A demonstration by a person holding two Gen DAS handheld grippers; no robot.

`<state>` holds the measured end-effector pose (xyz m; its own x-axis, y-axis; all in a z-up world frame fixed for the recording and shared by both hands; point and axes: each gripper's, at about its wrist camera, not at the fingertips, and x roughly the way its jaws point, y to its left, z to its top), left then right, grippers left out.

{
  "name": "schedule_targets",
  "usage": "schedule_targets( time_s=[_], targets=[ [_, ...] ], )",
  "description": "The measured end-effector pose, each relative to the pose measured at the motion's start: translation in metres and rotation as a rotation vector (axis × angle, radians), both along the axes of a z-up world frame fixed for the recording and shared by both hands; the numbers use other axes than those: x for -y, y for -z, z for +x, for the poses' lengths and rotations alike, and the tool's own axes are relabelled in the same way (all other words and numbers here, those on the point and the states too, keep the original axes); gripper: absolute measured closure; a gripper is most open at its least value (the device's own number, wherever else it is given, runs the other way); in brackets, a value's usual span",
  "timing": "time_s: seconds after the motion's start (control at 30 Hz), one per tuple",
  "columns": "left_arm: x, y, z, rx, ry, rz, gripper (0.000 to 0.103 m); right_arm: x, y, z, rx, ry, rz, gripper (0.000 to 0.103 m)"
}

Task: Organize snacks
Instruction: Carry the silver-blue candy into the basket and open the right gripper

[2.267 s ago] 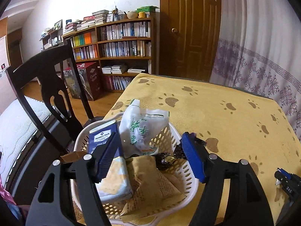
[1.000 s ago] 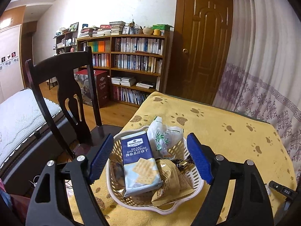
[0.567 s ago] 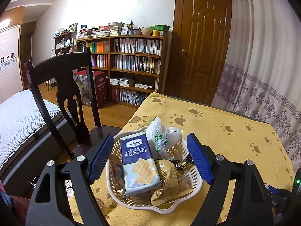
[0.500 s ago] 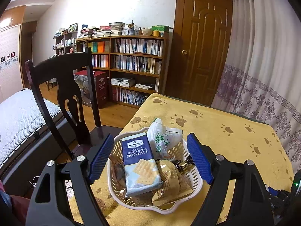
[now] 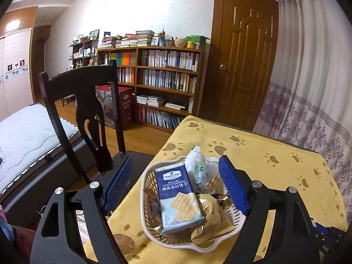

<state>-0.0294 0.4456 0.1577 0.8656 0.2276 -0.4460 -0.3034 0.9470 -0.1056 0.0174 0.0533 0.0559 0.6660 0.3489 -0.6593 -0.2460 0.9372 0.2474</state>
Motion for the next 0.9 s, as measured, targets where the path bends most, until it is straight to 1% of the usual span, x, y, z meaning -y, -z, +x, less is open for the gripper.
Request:
schedule_targets(
  time_s=[0.17, 0.23, 0.3, 0.4, 0.47, 0.6, 0.77, 0.8, 0.83, 0.9],
  targets=[
    [-0.004, -0.005, -0.006, 0.023, -0.004, -0.005, 0.020, -0.051, -0.026, 0.006, 0.018, -0.132, 0.061, 0.077],
    [-0.007, -0.008, -0.010, 0.035, -0.005, -0.010, 0.017, -0.076, -0.037, 0.008, 0.027, -0.188, 0.080, 0.077],
    [-0.009, -0.012, -0.013, 0.047, -0.007, -0.007, 0.017, -0.103, -0.049, 0.013, 0.036, -0.239, 0.102, 0.077],
    [-0.012, -0.015, -0.016, 0.060, -0.018, 0.002, 0.017, -0.135, -0.058, 0.023, 0.038, -0.284, 0.114, 0.077],
    [-0.012, -0.017, -0.017, 0.066, -0.020, 0.003, 0.017, -0.158, -0.061, 0.032, 0.018, -0.311, 0.129, 0.077],
    [-0.019, -0.020, -0.020, 0.079, -0.029, -0.008, 0.017, -0.192, -0.061, 0.047, -0.022, -0.336, 0.145, 0.077],
    [-0.024, -0.022, -0.022, 0.088, -0.035, -0.020, 0.016, -0.219, -0.055, 0.062, -0.039, -0.327, 0.133, 0.076],
    [-0.024, -0.023, -0.022, 0.089, -0.037, -0.021, 0.016, -0.221, -0.054, 0.065, -0.045, -0.321, 0.139, 0.074],
    [-0.025, -0.023, -0.023, 0.090, -0.039, -0.023, 0.013, -0.222, -0.052, 0.067, -0.052, -0.314, 0.143, 0.068],
    [-0.027, -0.023, -0.024, 0.096, -0.046, -0.024, 0.010, -0.220, -0.051, 0.068, -0.058, -0.312, 0.152, 0.068]
  ],
)
